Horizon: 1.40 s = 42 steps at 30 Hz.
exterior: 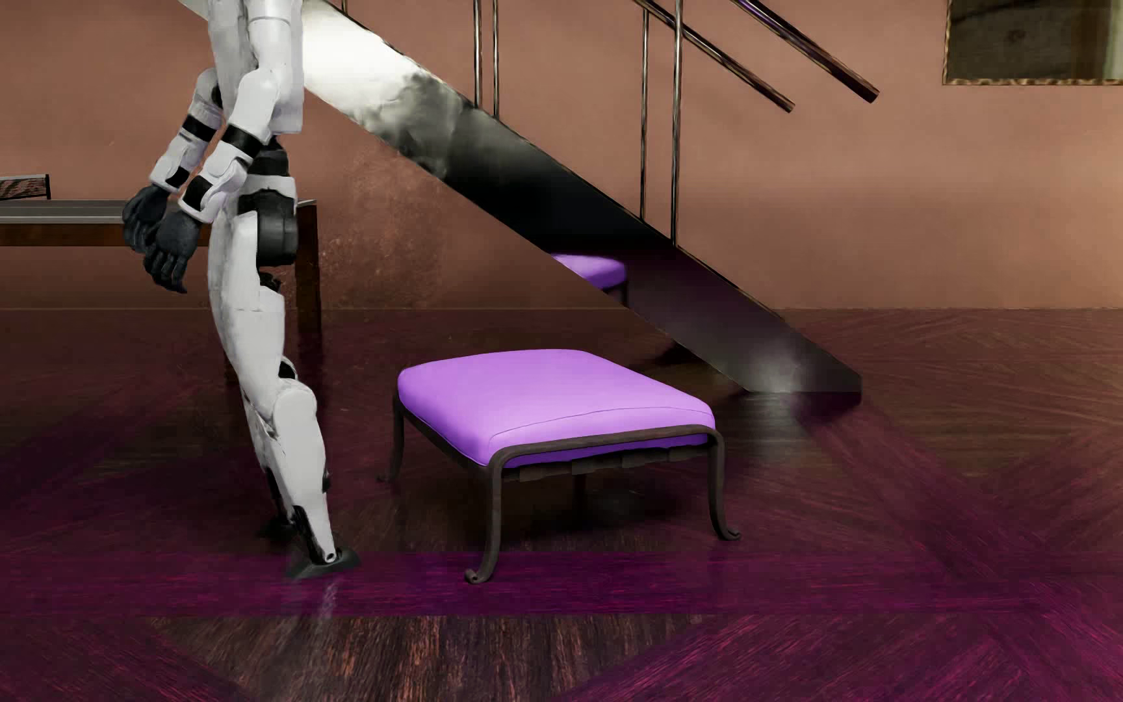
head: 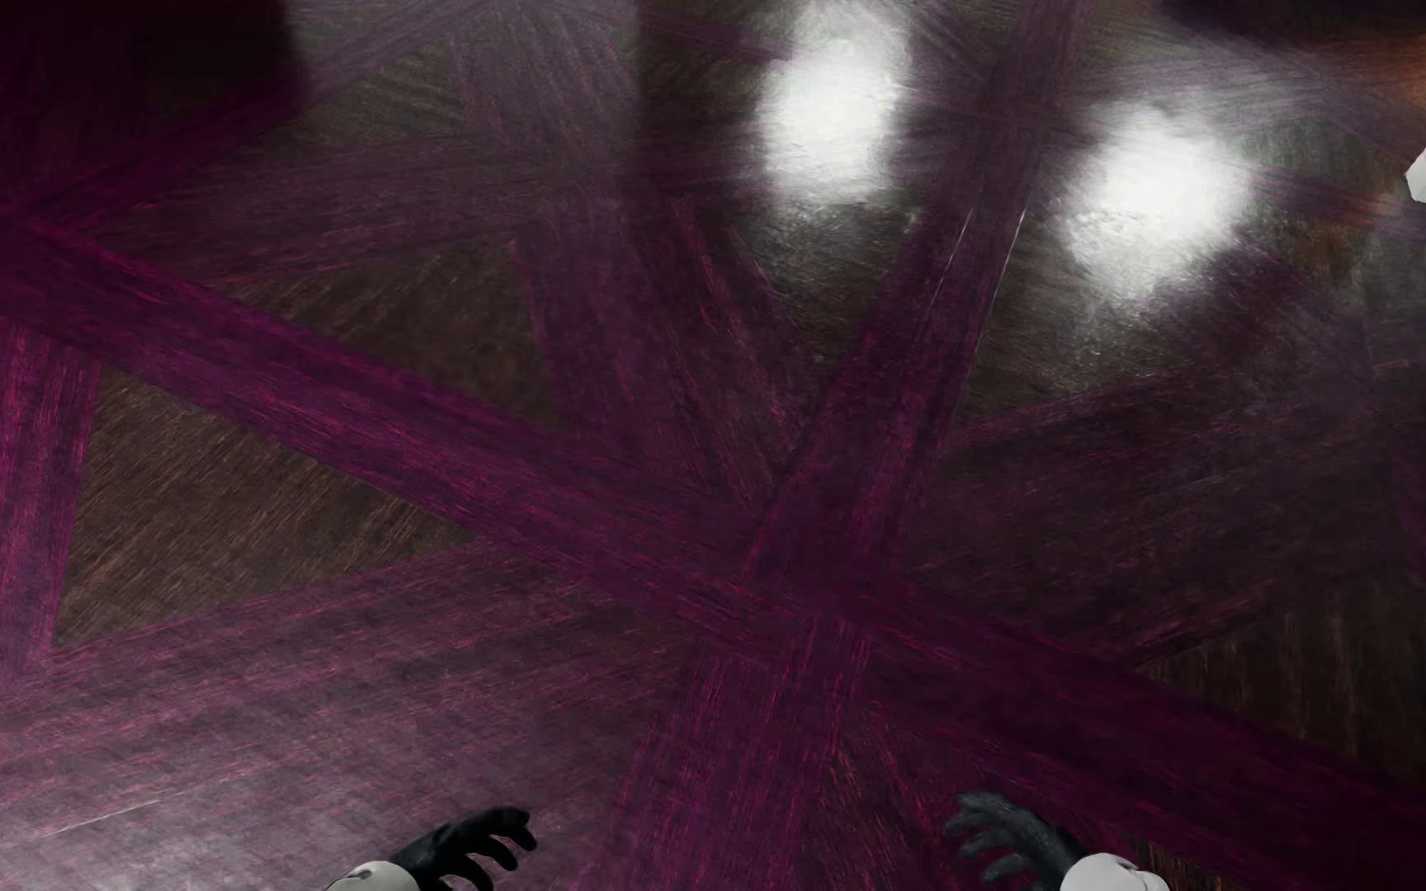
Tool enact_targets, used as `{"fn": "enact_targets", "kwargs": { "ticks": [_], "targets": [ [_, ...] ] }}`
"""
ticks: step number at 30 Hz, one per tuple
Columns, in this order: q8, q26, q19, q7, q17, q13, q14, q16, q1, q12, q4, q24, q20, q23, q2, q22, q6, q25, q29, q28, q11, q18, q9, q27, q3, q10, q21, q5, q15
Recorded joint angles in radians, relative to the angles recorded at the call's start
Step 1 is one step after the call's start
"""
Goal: Take a seat on the purple chair
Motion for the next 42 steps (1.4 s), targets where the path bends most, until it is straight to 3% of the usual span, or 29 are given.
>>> {"fn": "enact_targets", "kwargs": {
  "ticks": [2,4,11,15,21,26,31,34,36,40,42],
  "targets": [
    [-0.011,0.048,0.002,0.008,0.028,0.017,-0.015,-0.018,0.03,0.001,0.002,-0.007,0.005,0.107,0.051,0.129,0.002,0.009,-0.032,0.042,-0.03,0.0,-0.034,0.032,0.002,0.003,-0.028,0.002,-0.004],
    [-0.015,0.063,0.007,0.009,0.049,0.049,-0.024,-0.017,0.044,0.007,0.007,0.006,0.012,0.151,0.072,0.19,0.001,0.011,-0.043,0.054,-0.036,-0.006,-0.062,0.047,0.007,0.006,-0.058,0.001,-0.016],
    [-0.002,0.031,0.01,-0.013,0.091,0.155,-0.036,0.026,0.053,0.083,0.015,-0.003,0.05,0.03,0.089,0.092,-0.004,-0.023,0.049,0.003,-0.037,-0.005,-0.115,0.009,0.01,0.009,-0.077,-0.004,-0.038],
    [0.014,0.045,-0.002,-0.052,0.097,0.145,-0.06,-0.01,0.053,0.08,0.012,-0.014,0.046,0.042,0.069,0.092,-0.005,-0.005,0.025,0.014,-0.023,-0.008,-0.119,0.021,0.011,-0.002,-0.073,-0.009,-0.032],
    [0.003,0.026,-0.004,-0.018,0.066,0.124,-0.032,-0.021,0.06,0.094,0.005,-0.002,0.036,0.052,0.088,0.05,-0.001,0.007,0.011,-0.013,-0.039,0.006,-0.106,0.018,0.01,0.001,-0.063,-0.001,-0.031],
    [0.004,0.047,-0.009,-0.009,0.067,0.107,-0.03,-0.024,0.061,0.067,0.002,-0.017,0.028,0.059,0.08,0.095,-0.003,0.002,0.012,0.007,-0.034,0.015,-0.093,0.023,0.009,0.0,-0.044,0.003,-0.03],
    [0.023,0.066,-0.026,-0.018,0.072,0.004,-0.043,-0.02,-0.016,-0.025,0.004,-0.025,-0.04,0.019,0.001,0.08,-0.002,-0.027,0.029,0.009,0.052,0.031,-0.005,0.027,0.006,0.107,0.047,0.006,-0.028],
    [0.054,0.064,-0.016,-0.067,0.071,-0.114,-0.069,-0.009,-0.204,-0.151,0.029,-0.003,-0.143,-0.036,-0.217,0.019,0.001,-0.031,0.024,-0.019,0.293,0.019,0.082,0.039,-0.008,0.299,0.128,-0.007,-0.076],
    [0.067,0.046,0.01,-0.099,0.056,-0.202,-0.094,0.023,-0.366,-0.257,0.06,0.022,-0.246,-0.114,-0.396,-0.083,-0.002,-0.03,0.016,-0.04,0.476,-0.019,0.165,0.035,-0.013,0.451,0.177,-0.032,-0.117],
    [0.083,0.001,0.031,-0.157,-0.006,-0.376,-0.16,0.094,-0.664,-0.501,0.082,0.084,-0.504,-0.274,-0.708,-0.289,-0.001,-0.037,-0.012,-0.065,0.827,-0.037,0.36,0.002,-0.008,0.766,0.319,-0.069,-0.203],
    [0.103,-0.028,0.043,-0.194,-0.08,-0.462,-0.191,0.133,-0.826,-0.635,0.089,0.121,-0.619,-0.418,-0.872,-0.38,0.002,-0.077,0.037,-0.092,0.995,-0.055,0.447,-0.034,-0.007,0.925,0.388,-0.083,-0.239]
  ]
}}
